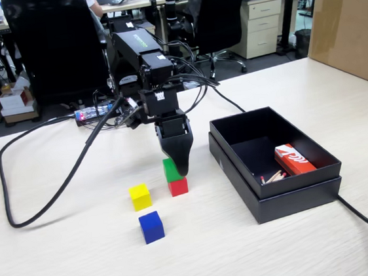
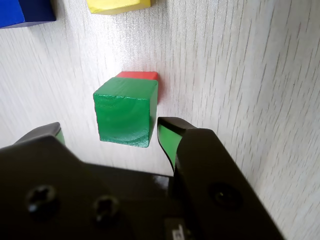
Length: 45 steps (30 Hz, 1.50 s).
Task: Put the green cube on top of the red cube
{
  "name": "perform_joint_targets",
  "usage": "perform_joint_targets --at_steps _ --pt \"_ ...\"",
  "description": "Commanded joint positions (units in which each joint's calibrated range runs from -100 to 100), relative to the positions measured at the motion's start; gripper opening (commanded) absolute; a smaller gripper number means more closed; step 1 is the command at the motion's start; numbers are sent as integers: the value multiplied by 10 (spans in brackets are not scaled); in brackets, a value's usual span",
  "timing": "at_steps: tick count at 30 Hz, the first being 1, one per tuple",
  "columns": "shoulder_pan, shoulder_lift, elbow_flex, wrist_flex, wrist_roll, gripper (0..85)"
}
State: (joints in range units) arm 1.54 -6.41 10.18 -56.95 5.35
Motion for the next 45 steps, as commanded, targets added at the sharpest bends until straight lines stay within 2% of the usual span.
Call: perform_joint_targets --at_steps 1,13,22,27,32,37,40,45 --pt "0 -70 12 6 1 449" --pt "15 -408 -96 7 4 468" --pt "15 -648 -341 98 1 468" --pt "15 -725 -469 152 -5 469" --pt "15 -791 -620 255 -16 469" --pt "16 -819 -716 317 -23 481" --pt "13 -834 -777 374 -38 483" --pt "11 -871 -856 416 -39 481"
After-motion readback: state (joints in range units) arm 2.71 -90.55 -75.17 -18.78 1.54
